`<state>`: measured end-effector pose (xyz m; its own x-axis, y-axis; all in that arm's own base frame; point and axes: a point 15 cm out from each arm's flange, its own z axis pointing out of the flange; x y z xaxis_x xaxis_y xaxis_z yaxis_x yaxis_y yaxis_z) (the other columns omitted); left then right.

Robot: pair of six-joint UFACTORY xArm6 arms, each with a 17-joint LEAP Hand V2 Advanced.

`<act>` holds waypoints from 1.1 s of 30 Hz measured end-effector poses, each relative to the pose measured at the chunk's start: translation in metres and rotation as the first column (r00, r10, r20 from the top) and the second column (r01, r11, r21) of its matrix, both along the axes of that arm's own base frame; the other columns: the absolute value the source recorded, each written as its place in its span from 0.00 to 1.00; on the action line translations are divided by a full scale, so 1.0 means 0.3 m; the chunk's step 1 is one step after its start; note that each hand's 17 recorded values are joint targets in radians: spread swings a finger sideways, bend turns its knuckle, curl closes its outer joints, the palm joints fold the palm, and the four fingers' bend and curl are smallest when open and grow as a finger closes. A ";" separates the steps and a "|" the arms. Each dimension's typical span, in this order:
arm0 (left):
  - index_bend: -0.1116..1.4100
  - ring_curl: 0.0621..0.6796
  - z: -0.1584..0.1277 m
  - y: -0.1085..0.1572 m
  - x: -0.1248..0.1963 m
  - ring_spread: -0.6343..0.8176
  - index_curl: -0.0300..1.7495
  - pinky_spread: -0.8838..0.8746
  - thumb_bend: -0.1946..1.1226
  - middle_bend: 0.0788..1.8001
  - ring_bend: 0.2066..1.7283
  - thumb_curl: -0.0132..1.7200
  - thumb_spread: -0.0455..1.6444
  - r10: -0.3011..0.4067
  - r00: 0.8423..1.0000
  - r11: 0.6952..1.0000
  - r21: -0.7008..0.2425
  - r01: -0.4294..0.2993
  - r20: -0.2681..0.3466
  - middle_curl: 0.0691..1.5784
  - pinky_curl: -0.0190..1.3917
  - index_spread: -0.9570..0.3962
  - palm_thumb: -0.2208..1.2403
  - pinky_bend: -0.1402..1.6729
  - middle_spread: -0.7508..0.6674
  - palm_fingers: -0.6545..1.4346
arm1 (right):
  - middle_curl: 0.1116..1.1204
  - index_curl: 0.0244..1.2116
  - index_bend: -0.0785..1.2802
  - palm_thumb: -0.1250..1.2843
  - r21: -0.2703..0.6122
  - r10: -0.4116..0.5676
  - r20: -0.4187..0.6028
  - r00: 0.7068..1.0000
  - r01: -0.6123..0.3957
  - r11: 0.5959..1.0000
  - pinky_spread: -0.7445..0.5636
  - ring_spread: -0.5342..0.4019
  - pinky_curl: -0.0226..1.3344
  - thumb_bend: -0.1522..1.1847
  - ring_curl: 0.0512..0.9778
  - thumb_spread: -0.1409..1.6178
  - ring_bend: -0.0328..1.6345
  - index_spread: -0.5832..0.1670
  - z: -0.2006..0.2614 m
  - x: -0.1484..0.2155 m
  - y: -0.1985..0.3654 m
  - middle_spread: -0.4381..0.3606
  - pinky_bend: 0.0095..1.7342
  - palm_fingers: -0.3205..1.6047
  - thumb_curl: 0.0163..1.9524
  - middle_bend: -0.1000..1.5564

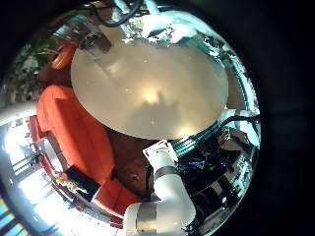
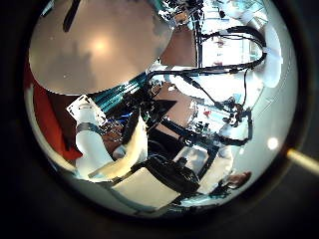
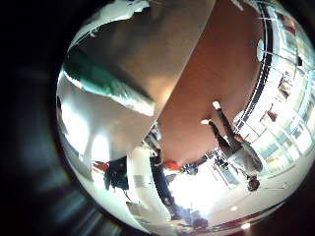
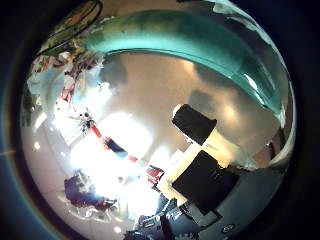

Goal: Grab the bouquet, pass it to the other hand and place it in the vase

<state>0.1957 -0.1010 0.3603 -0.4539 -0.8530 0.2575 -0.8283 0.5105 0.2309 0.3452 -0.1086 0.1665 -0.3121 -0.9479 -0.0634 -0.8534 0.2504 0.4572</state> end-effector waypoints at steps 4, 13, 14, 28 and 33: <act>0.20 0.23 -0.003 -0.007 0.003 0.84 0.23 0.81 0.13 0.06 0.14 0.20 0.66 0.003 1.000 1.000 0.003 -0.003 -0.006 0.15 0.21 0.73 0.41 0.18 0.83 0.36 | 0.36 0.34 0.21 0.49 -0.019 0.011 -0.021 1.000 -0.012 1.000 0.61 0.33 0.01 0.10 0.22 0.70 0.59 0.37 -0.028 -0.006 -0.013 0.36 0.37 0.44 0.20 0.37; 0.20 0.24 -0.001 -0.009 0.006 0.84 0.23 0.81 0.13 0.06 0.14 0.20 0.66 0.007 1.000 1.000 0.002 -0.007 -0.004 0.15 0.21 0.73 0.41 0.18 0.83 0.36 | 0.44 0.38 0.21 0.55 -0.029 0.018 -0.033 0.999 -0.019 0.999 0.34 0.24 0.06 0.11 0.31 0.69 0.70 0.23 -0.062 -0.023 0.003 0.24 0.52 0.70 0.21 0.42; 0.20 0.24 0.000 -0.011 0.007 0.84 0.23 0.81 0.13 0.06 0.14 0.20 0.66 0.008 1.000 1.000 0.003 -0.008 -0.005 0.15 0.21 0.73 0.41 0.18 0.83 0.36 | 0.46 0.40 0.22 0.57 -0.040 0.024 -0.027 0.999 -0.025 0.999 0.30 0.25 0.07 0.11 0.32 0.68 0.69 0.21 -0.064 -0.018 -0.005 0.23 0.54 0.72 0.21 0.44; 0.20 0.24 0.017 -0.011 0.007 0.84 0.23 0.81 0.13 0.06 0.14 0.20 0.66 0.012 1.000 1.000 0.002 -0.012 0.007 0.16 0.21 0.73 0.42 0.18 0.83 0.36 | 0.76 0.77 0.76 0.87 -0.211 0.019 0.417 0.909 0.076 0.974 0.38 0.32 0.29 0.19 0.55 0.61 0.85 0.19 0.133 0.084 -0.084 0.24 0.84 0.80 0.31 0.77; 0.20 0.24 0.027 -0.013 0.014 0.84 0.23 0.81 0.13 0.06 0.14 0.20 0.66 0.010 1.000 1.000 -0.002 -0.010 0.015 0.16 0.21 0.73 0.42 0.18 0.83 0.36 | 0.78 0.81 0.82 0.89 -0.230 0.002 0.491 0.871 0.127 0.965 0.40 0.35 0.32 0.18 0.59 0.59 0.88 0.26 0.308 0.029 -0.122 0.29 0.85 0.78 0.35 0.82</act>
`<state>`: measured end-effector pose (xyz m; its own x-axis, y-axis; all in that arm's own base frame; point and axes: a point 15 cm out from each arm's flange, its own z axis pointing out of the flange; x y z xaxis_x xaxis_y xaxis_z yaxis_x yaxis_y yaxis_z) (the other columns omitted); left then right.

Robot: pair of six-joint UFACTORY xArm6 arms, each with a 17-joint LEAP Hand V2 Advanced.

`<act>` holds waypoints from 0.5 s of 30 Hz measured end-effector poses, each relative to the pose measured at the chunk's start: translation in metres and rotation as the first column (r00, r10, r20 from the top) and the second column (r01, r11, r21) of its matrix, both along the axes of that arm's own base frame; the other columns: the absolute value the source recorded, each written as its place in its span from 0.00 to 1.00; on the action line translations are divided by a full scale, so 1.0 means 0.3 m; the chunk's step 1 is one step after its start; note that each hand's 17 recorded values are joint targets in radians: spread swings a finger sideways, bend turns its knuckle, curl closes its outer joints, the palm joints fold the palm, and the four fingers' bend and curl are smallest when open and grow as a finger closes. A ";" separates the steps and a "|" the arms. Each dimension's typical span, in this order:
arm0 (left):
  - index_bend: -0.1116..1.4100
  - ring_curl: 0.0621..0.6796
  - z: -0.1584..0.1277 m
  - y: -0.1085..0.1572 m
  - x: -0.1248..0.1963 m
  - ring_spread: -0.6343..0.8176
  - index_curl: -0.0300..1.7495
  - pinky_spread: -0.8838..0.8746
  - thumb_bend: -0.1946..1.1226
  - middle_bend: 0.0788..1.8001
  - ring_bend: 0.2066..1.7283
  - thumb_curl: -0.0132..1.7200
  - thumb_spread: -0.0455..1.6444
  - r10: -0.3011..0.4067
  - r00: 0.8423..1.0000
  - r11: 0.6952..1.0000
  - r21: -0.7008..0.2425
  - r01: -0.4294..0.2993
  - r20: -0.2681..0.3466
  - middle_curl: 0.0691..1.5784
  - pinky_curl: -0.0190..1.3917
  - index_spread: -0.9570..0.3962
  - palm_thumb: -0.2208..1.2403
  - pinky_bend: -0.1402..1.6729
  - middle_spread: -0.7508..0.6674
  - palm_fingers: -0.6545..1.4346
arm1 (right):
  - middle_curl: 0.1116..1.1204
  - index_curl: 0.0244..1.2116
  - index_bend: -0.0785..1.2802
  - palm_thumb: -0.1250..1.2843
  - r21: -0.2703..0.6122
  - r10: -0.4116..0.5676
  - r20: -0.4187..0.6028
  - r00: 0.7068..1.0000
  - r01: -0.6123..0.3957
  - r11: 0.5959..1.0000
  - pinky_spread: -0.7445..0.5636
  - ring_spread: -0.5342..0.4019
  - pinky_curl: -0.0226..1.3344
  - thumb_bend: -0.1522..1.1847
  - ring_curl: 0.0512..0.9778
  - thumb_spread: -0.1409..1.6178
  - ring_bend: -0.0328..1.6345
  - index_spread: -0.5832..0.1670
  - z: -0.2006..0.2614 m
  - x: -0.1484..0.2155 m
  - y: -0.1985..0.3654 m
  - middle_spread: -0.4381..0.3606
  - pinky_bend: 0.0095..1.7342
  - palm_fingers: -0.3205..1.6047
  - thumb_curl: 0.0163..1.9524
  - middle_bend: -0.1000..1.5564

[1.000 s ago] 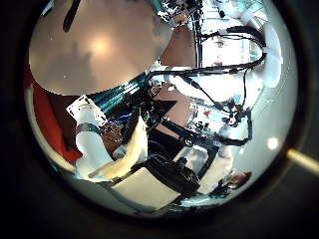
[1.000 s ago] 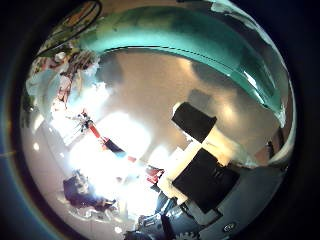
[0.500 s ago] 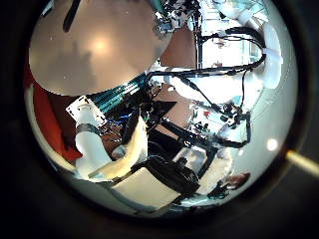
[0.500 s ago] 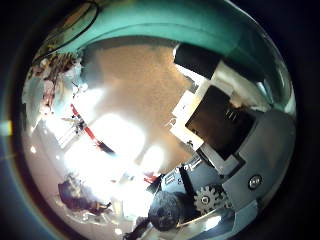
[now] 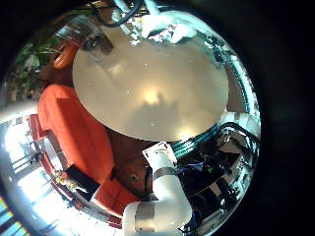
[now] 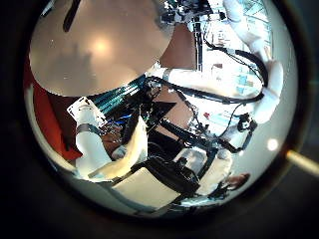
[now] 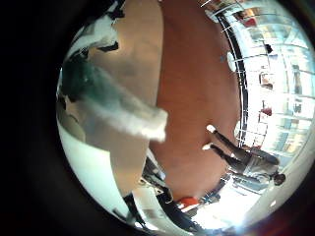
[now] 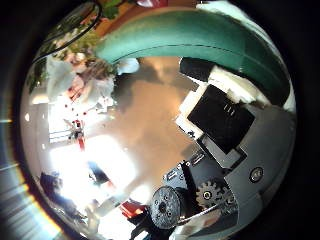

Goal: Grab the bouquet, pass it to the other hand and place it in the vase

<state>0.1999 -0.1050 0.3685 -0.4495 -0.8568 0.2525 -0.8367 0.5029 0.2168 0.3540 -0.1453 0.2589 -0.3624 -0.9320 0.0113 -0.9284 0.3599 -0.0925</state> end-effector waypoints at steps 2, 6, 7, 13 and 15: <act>0.20 0.24 0.010 0.000 0.011 0.84 0.23 0.81 0.13 0.06 0.14 0.20 0.66 0.003 1.000 1.000 -0.004 -0.002 0.012 0.16 0.21 0.73 0.42 0.18 0.83 0.36 | 0.78 0.81 0.83 0.89 -0.014 0.005 0.045 0.999 -0.004 1.000 0.40 0.35 0.33 0.18 0.60 0.59 0.89 0.28 0.076 -0.002 -0.002 0.30 0.85 0.77 0.36 0.83; 0.20 0.24 0.026 0.001 0.029 0.84 0.23 0.81 0.13 0.06 0.14 0.20 0.67 0.011 1.000 1.000 -0.012 -0.011 0.025 0.16 0.21 0.73 0.42 0.18 0.83 0.36 | 0.77 0.82 0.85 0.89 0.027 0.016 0.157 0.987 -0.020 0.999 0.41 0.36 0.35 0.17 0.62 0.58 0.90 0.32 0.215 0.015 0.039 0.32 0.85 0.77 0.38 0.84; 0.20 0.23 0.029 0.007 0.033 0.84 0.23 0.81 0.13 0.06 0.14 0.20 0.67 0.015 1.000 1.000 -0.013 -0.015 0.027 0.15 0.21 0.73 0.42 0.18 0.83 0.36 | 0.77 0.82 0.86 0.89 0.057 0.019 0.182 0.983 -0.030 0.998 0.41 0.37 0.36 0.17 0.62 0.58 0.90 0.33 0.242 0.017 0.063 0.33 0.85 0.77 0.39 0.85; 0.20 0.24 0.058 0.026 0.061 0.82 0.23 0.81 0.13 0.07 0.14 0.20 0.67 0.064 0.997 0.994 -0.086 -0.060 0.037 0.16 0.21 0.72 0.41 0.18 0.82 0.38 | 0.76 0.82 0.87 0.88 0.233 0.021 0.374 0.927 -0.116 0.966 0.42 0.37 0.38 0.15 0.64 0.57 0.90 0.38 0.465 0.033 0.167 0.35 0.84 0.76 0.43 0.86; 0.20 0.24 0.071 0.031 0.074 0.82 0.23 0.80 0.13 0.07 0.15 0.20 0.67 0.084 0.996 0.989 -0.124 -0.079 0.040 0.16 0.21 0.72 0.41 0.18 0.81 0.38 | 0.75 0.81 0.87 0.88 0.298 0.005 0.441 0.898 -0.152 0.943 0.42 0.38 0.39 0.15 0.64 0.57 0.90 0.39 0.548 0.037 0.203 0.36 0.83 0.76 0.44 0.86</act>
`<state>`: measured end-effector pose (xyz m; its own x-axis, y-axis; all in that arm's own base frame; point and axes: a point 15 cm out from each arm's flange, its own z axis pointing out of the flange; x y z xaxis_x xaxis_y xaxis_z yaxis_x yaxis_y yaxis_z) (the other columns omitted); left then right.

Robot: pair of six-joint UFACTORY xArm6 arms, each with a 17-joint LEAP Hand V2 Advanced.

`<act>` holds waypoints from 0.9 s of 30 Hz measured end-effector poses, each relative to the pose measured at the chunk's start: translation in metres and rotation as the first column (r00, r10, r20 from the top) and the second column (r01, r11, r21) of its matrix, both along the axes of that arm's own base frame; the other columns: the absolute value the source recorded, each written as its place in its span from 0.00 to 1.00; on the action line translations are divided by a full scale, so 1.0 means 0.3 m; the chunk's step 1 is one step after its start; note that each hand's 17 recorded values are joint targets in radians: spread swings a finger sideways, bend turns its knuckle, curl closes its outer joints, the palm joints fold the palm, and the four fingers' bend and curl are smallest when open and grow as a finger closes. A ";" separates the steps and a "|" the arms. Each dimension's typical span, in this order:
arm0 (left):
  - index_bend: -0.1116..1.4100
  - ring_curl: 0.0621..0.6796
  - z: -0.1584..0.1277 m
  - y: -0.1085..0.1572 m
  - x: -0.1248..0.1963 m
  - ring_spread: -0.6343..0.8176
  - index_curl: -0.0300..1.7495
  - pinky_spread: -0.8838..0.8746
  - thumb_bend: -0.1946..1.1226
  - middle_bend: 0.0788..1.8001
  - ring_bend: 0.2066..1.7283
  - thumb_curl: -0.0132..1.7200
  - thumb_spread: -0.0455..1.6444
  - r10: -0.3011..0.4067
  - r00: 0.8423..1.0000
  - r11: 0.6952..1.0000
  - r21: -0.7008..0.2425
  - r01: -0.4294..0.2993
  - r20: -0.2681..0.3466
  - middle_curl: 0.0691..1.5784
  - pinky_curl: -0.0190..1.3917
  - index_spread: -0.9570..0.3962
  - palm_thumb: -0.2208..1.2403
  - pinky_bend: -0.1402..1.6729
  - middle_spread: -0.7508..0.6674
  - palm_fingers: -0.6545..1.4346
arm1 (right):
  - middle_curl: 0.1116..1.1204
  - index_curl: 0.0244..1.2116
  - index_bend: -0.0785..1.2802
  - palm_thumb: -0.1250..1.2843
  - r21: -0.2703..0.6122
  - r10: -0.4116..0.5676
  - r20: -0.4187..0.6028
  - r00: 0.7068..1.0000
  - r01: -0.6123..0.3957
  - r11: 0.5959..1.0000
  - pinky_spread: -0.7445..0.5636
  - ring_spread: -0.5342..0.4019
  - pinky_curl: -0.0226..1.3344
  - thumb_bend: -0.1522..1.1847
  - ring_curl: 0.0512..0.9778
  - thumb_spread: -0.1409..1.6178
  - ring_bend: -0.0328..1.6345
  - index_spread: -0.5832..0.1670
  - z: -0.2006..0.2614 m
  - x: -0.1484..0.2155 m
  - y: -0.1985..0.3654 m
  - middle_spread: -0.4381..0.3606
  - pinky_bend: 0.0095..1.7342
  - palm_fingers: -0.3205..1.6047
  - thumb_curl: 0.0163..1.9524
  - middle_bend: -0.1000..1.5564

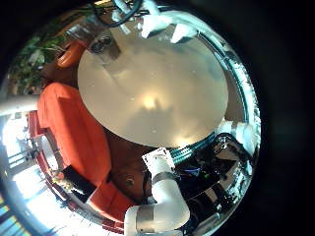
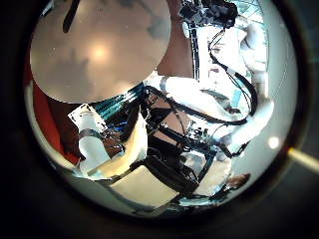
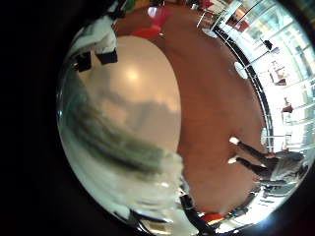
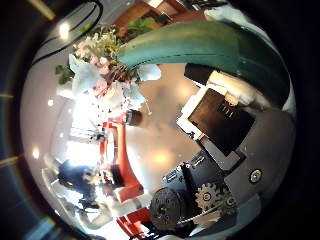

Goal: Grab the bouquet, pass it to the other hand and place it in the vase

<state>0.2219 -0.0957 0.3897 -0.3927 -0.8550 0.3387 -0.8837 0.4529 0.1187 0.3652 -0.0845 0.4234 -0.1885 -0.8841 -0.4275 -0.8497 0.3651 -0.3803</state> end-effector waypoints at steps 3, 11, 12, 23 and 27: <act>0.20 0.24 0.023 0.013 0.023 0.81 0.23 0.80 0.13 0.07 0.15 0.20 0.68 0.045 0.999 0.997 -0.071 -0.044 0.008 0.16 0.20 0.72 0.41 0.18 0.80 0.39 | 0.74 0.81 0.87 0.88 0.127 0.021 0.097 0.995 -0.033 0.991 0.42 0.38 0.40 0.15 0.65 0.57 0.91 0.40 0.107 -0.001 0.047 0.37 0.83 0.76 0.46 0.86; 0.20 0.24 0.127 -0.014 0.090 0.79 0.23 0.79 0.13 0.08 0.16 0.19 0.68 0.155 0.987 0.936 -0.326 -0.134 0.041 0.18 0.19 0.74 0.39 0.17 0.77 0.42 | 0.72 0.80 0.89 0.88 0.457 0.190 0.269 0.944 -0.299 0.838 0.42 0.38 0.43 0.13 0.65 0.56 0.91 0.43 0.278 -0.079 0.235 0.38 0.81 0.76 0.49 0.87; 0.19 0.24 0.146 -0.030 0.094 0.79 0.23 0.79 0.13 0.09 0.16 0.19 0.68 0.155 0.987 0.925 -0.357 -0.129 0.045 0.18 0.19 0.74 0.38 0.18 0.77 0.42 | 0.72 0.80 0.89 0.88 0.488 0.215 0.283 0.935 -0.334 0.807 0.42 0.38 0.43 0.13 0.65 0.56 0.91 0.43 0.290 -0.094 0.257 0.38 0.81 0.76 0.50 0.88; 0.19 0.25 0.345 -0.134 0.179 0.77 0.23 0.77 0.12 0.10 0.19 0.19 0.66 0.208 0.977 0.701 -0.703 -0.121 0.039 0.19 0.19 0.76 0.33 0.18 0.75 0.44 | 0.70 0.78 0.90 0.88 0.618 0.481 0.399 0.780 -0.617 0.488 0.42 0.38 0.47 0.11 0.66 0.57 0.91 0.45 0.343 -0.234 0.512 0.38 0.79 0.76 0.54 0.89; 0.18 0.25 0.392 -0.147 0.186 0.77 0.22 0.77 0.12 0.10 0.20 0.19 0.64 0.179 0.984 0.600 -0.791 -0.121 -0.015 0.19 0.20 0.78 0.31 0.18 0.75 0.43 | 0.69 0.78 0.91 0.87 0.631 0.558 0.387 0.734 -0.653 0.420 0.42 0.38 0.48 0.11 0.66 0.57 0.91 0.46 0.298 -0.272 0.602 0.38 0.78 0.76 0.55 0.89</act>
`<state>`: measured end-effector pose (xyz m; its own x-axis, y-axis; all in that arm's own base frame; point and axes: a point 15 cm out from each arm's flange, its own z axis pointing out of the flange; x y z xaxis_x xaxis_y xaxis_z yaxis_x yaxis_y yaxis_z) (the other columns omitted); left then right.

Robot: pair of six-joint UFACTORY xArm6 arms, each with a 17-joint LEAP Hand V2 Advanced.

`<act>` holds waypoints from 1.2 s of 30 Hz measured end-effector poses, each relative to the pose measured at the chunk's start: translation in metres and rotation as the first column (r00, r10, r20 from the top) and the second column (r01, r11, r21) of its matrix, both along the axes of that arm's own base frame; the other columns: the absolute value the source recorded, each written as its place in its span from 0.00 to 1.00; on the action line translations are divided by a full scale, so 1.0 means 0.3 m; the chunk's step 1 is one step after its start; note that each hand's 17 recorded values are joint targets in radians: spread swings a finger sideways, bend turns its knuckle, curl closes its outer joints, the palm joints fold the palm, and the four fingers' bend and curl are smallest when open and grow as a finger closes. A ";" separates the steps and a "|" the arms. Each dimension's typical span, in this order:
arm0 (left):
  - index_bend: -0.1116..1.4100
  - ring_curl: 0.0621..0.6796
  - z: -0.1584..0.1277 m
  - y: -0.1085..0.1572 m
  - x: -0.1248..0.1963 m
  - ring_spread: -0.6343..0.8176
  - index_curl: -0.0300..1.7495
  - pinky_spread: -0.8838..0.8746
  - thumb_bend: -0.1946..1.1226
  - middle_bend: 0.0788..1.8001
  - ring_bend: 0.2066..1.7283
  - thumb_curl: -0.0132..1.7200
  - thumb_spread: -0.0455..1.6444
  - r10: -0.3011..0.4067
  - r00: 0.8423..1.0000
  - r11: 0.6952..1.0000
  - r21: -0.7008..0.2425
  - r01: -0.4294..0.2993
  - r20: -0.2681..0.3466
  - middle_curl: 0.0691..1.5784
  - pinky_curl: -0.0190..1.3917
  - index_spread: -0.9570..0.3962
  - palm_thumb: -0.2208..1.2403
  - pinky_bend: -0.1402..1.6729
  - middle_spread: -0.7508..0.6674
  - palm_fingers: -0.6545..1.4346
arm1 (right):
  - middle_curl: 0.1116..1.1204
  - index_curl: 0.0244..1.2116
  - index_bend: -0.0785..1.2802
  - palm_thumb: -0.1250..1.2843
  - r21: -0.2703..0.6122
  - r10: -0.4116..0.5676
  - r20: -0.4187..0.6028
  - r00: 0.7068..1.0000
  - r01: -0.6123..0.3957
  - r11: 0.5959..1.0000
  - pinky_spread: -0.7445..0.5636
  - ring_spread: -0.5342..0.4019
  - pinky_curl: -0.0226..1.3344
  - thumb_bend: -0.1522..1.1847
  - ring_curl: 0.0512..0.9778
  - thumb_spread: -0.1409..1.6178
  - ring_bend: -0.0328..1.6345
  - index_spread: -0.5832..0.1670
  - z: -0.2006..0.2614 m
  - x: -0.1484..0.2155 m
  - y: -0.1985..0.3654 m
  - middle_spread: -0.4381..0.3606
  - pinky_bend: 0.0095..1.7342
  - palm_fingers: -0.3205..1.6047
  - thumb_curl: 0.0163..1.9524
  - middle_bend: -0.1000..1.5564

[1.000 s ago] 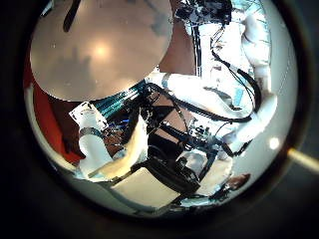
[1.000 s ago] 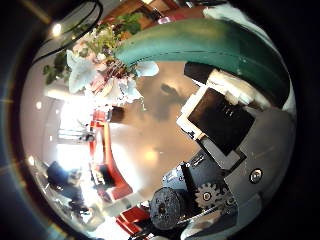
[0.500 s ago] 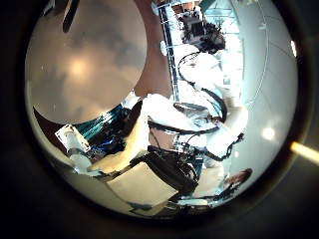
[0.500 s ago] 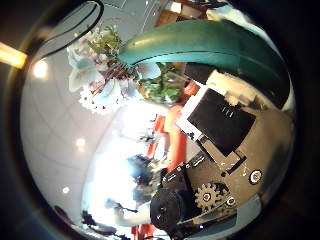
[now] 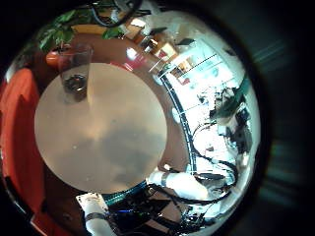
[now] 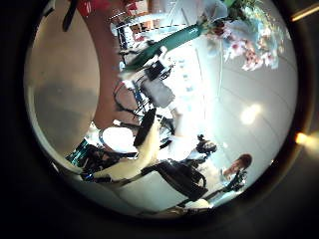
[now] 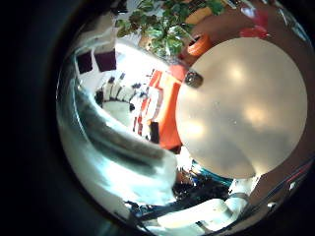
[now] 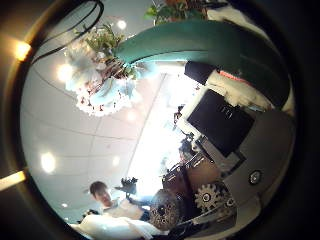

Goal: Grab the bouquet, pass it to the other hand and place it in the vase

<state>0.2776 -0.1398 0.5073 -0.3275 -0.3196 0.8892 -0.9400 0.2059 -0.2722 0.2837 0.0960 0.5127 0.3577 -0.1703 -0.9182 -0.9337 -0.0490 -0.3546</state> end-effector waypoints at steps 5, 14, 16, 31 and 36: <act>0.18 0.24 0.044 -0.004 0.003 0.77 0.22 0.77 0.12 0.10 0.21 0.19 0.62 -0.069 0.995 0.982 -0.181 0.056 -0.066 0.20 0.20 0.80 0.29 0.18 0.76 0.42 | 0.69 0.78 0.91 0.87 -0.019 0.063 -0.027 0.998 -0.063 0.998 0.42 0.38 0.50 0.11 0.67 0.57 0.91 0.46 -0.047 -0.029 0.046 0.39 0.78 0.76 0.56 0.90; 0.18 0.23 0.074 -0.019 -0.001 0.78 0.20 0.78 0.13 0.09 0.21 0.20 0.60 -0.154 0.983 0.943 -0.312 0.116 -0.099 0.20 0.22 0.82 0.30 0.19 0.78 0.40 | 0.68 0.77 0.92 0.87 -0.062 0.137 -0.056 0.989 -0.141 0.988 0.41 0.38 0.53 0.11 0.67 0.57 0.90 0.46 -0.096 -0.060 0.104 0.39 0.77 0.76 0.58 0.90; 0.18 0.23 0.077 -0.043 -0.011 0.79 0.20 0.78 0.13 0.09 0.21 0.20 0.59 -0.180 0.979 0.938 -0.318 0.141 -0.098 0.20 0.22 0.82 0.31 0.19 0.78 0.39 | 0.68 0.77 0.92 0.87 -0.063 0.143 -0.060 0.988 -0.146 0.987 0.41 0.38 0.53 0.11 0.67 0.57 0.90 0.47 -0.096 -0.062 0.109 0.39 0.77 0.76 0.58 0.90; 0.21 0.22 0.126 -0.115 -0.024 0.65 0.22 0.71 0.13 0.28 0.24 0.21 0.58 -0.238 0.964 0.888 -0.428 0.166 -0.120 0.28 0.20 0.76 0.38 0.17 0.58 0.54 | 0.67 0.76 0.93 0.86 -0.133 0.196 -0.094 0.976 -0.207 0.969 0.41 0.37 0.57 0.11 0.68 0.58 0.90 0.47 -0.151 -0.074 0.186 0.39 0.75 0.76 0.60 0.90; 0.20 0.34 0.150 -0.155 -0.046 0.37 0.25 0.50 0.15 0.38 0.39 0.22 0.58 -0.300 0.940 0.856 -0.480 0.191 -0.161 0.36 0.24 0.66 0.46 0.30 0.44 0.73 | 0.67 0.76 0.93 0.86 -0.251 0.158 -0.110 0.981 -0.181 0.951 0.41 0.37 0.58 0.11 0.68 0.58 0.90 0.47 -0.248 -0.035 0.179 0.39 0.75 0.76 0.61 0.90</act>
<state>0.2638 -0.1862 0.5525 -0.1188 0.1986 0.9729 -0.9213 0.3434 -0.1826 0.2732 0.1495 0.4384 0.3223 -0.3500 -0.8796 -0.9305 -0.2882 -0.2263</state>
